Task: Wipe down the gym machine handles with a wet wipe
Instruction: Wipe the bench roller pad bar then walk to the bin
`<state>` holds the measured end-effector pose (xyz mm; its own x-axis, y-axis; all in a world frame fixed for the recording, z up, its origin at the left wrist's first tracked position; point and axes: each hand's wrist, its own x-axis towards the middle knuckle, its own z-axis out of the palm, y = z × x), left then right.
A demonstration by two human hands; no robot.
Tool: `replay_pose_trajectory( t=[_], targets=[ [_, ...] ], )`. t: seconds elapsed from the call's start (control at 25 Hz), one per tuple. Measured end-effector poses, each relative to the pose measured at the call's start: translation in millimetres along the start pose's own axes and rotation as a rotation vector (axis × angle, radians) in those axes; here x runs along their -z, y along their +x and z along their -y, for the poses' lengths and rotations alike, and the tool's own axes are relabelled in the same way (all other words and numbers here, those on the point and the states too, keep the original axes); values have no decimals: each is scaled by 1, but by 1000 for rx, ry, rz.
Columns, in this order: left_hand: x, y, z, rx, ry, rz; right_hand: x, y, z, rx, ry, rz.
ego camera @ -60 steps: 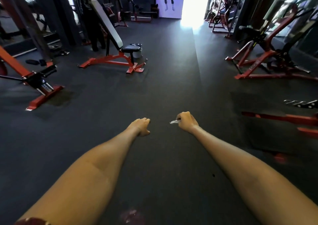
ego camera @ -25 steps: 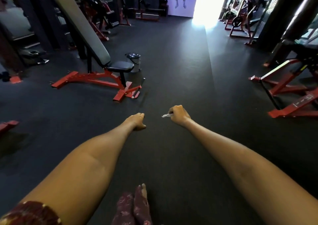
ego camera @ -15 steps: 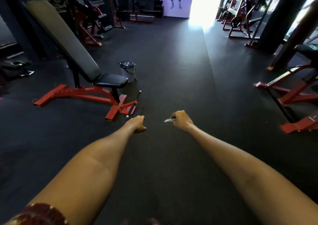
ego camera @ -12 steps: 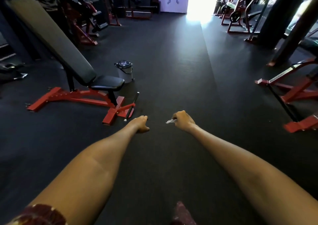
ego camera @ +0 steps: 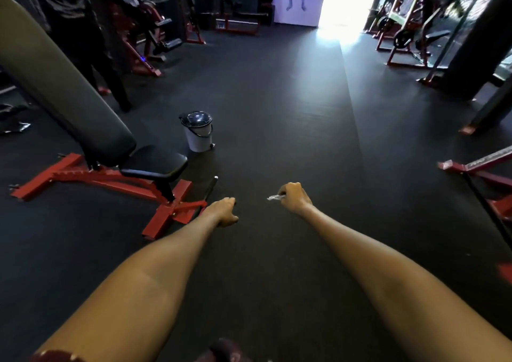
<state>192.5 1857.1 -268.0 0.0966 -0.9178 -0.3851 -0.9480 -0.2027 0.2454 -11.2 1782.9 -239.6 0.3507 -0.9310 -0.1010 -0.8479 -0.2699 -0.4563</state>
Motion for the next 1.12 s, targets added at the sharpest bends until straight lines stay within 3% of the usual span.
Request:
replay_pose_trajectory(
  t=[0.48, 0.72, 1.12],
  targets=[
    [125, 320, 65, 183, -94, 16, 3, 365, 7, 191, -110, 182],
    [211, 463, 77, 203, -81, -11, 34, 526, 24, 228, -106, 130],
    [310, 688, 124, 311, -128, -38, 44, 825, 42, 338, -108, 233]
  ],
)
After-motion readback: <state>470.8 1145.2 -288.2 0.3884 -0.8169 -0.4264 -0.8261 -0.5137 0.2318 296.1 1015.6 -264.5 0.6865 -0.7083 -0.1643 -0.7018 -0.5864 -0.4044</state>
